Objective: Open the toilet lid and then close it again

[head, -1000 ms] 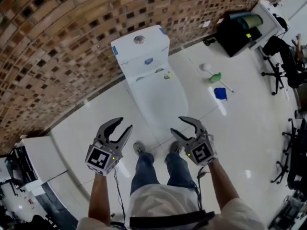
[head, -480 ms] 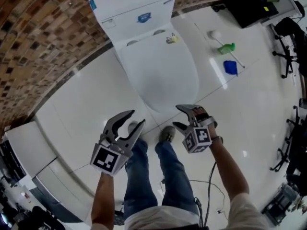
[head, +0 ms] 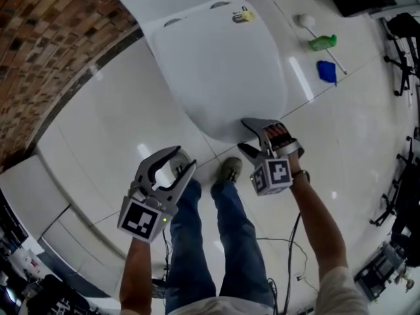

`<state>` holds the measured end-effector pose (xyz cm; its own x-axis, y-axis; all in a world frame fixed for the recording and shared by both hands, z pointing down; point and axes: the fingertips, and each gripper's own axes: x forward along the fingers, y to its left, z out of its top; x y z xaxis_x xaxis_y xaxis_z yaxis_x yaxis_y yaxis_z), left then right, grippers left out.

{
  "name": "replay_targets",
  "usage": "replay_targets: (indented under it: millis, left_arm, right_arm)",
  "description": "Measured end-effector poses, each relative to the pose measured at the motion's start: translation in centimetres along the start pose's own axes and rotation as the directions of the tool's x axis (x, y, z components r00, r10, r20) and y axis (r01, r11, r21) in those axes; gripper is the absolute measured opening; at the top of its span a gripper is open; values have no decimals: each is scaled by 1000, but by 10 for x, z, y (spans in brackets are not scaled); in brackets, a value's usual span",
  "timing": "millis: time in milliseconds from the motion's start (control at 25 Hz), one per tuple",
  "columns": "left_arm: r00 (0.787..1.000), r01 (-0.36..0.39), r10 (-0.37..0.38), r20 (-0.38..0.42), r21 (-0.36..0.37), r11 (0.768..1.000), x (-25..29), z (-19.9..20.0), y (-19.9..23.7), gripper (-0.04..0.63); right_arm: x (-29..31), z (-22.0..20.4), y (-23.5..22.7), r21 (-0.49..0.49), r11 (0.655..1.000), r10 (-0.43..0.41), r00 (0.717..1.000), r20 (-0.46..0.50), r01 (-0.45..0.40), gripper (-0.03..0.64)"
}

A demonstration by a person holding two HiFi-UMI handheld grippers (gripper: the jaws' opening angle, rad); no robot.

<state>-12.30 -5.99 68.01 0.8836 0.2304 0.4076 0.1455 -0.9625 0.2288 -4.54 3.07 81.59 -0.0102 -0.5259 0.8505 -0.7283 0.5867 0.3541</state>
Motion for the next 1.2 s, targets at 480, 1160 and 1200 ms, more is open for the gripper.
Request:
replay_targets:
  millis: [480, 1160, 1200]
  left_arm:
    - [979, 203, -191, 74, -501, 841, 17, -49, -20, 196]
    - [916, 401, -159, 369, -813, 423, 78, -54, -3, 166]
    - [912, 408, -159, 377, -809, 422, 75, -48, -2, 164]
  right_arm:
    - [-48, 16, -11, 81, 996, -39, 999, 26, 37, 229]
    - [-84, 39, -31, 117, 987, -123, 984, 131, 107, 230]
    - [-90, 43, -36, 149, 981, -146, 978, 147, 124, 232]
